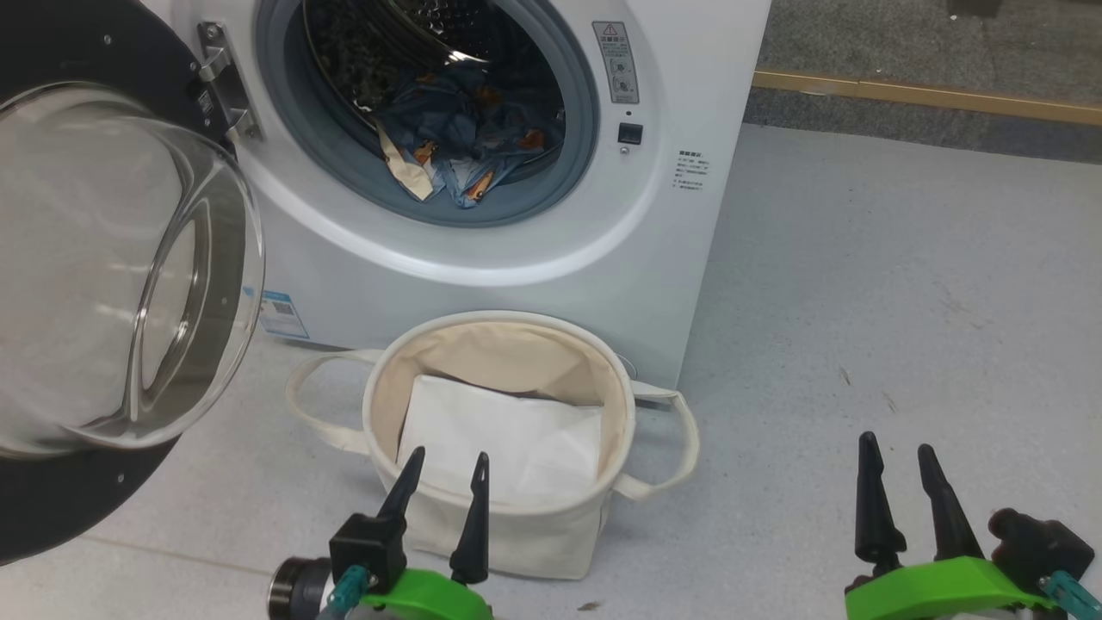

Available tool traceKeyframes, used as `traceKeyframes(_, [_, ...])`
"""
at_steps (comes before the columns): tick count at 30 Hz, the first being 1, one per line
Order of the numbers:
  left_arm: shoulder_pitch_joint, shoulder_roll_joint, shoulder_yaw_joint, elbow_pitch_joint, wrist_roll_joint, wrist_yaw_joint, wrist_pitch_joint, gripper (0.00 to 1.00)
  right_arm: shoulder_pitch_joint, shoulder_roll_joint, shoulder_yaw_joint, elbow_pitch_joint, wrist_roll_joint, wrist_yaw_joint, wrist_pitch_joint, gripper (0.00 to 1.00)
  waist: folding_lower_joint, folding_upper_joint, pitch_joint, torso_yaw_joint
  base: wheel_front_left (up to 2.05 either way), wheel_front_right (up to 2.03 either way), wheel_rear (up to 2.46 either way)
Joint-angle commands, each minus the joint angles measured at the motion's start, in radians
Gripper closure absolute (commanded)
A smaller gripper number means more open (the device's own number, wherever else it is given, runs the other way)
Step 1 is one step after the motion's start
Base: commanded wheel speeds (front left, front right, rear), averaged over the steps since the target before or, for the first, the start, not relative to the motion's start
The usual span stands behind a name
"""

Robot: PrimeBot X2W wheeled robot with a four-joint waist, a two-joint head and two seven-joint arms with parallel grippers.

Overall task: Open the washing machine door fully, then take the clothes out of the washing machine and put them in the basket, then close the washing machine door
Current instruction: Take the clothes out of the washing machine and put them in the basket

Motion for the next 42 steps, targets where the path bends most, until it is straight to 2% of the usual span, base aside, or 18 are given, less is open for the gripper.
traceKeyframes(1, [-0.022, 0.009, 0.031, -0.031, 0.001, 0.01, -0.005, 0.0, -0.032, -0.005, 0.024, -0.027, -0.007, 0.001, -0.012, 0.0, 0.0, -0.0001, 0.001, 0.001, 0.0, 0.0, 0.0])
traceKeyframes(9, [-0.023, 0.009, 0.022, -0.03, -0.002, 0.017, -0.005, 0.0, -0.036, -0.005, 0.025, -0.025, -0.006, 0.001, -0.012, 0.0, 0.0, -0.0001, 0.002, 0.0, 0.0, 0.0, 0.0])
traceKeyframes(20, [-0.023, 0.009, 0.014, -0.016, -0.017, 0.005, -0.005, 0.0, -0.038, -0.005, 0.026, -0.024, -0.005, 0.001, -0.012, 0.0, 0.0, -0.0001, -0.001, 0.0, 0.0, 0.0, 0.0])
traceKeyframes(27, [-0.029, 0.009, -0.009, 0.037, -0.064, -0.017, -0.005, 0.0, -0.039, -0.005, 0.028, -0.021, -0.002, 0.001, -0.012, 0.0, 0.0, -0.0001, -0.002, 0.004, 0.18, -0.18, -0.01])
traceKeyframes(42, [-0.05, 0.009, -0.032, 0.06, -0.059, -0.013, -0.005, 0.0, -0.038, -0.005, 0.03, -0.02, 0.005, 0.001, -0.012, 0.0, 0.0, -0.0001, 0.002, 0.012, 1.34, -1.54, 0.2])
